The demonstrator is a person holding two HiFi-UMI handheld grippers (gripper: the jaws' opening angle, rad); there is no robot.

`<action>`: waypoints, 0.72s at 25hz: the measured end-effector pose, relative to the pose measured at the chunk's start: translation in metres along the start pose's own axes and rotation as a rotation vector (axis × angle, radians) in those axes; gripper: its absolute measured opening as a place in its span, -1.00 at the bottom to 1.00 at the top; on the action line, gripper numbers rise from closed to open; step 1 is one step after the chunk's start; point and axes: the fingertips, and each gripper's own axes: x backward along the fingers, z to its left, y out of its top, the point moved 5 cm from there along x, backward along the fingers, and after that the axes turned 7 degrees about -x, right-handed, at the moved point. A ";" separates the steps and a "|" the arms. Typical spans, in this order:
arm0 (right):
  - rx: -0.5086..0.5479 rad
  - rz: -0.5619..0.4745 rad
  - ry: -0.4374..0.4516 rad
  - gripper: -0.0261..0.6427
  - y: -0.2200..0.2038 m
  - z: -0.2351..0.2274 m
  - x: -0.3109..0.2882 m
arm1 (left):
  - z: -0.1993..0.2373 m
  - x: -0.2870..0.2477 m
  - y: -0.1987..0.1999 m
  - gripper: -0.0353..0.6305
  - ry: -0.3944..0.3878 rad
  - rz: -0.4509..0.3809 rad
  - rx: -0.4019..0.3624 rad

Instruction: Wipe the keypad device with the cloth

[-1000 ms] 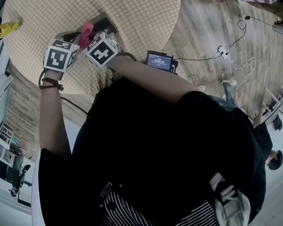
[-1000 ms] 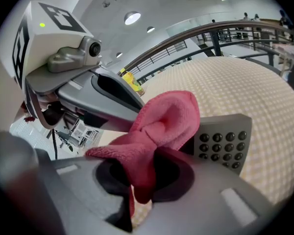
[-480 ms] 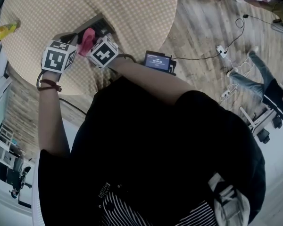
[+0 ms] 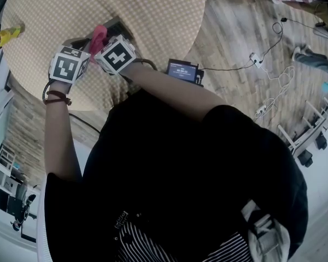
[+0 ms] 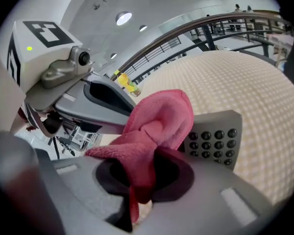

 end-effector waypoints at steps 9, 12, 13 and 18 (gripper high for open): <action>-0.032 0.054 0.014 -0.73 -0.022 -0.008 -0.009 | -0.001 -0.001 -0.003 -0.88 -0.003 -0.001 0.002; -0.003 0.091 -0.007 -0.73 -0.034 -0.011 -0.012 | -0.001 -0.001 -0.002 -0.88 0.004 0.003 -0.007; 0.023 0.089 -0.014 -0.73 -0.033 -0.009 -0.012 | -0.001 -0.001 -0.001 -0.88 0.006 0.003 -0.006; 0.037 0.065 -0.016 -0.73 -0.016 0.001 -0.008 | -0.003 -0.001 -0.001 -0.88 0.017 -0.002 -0.012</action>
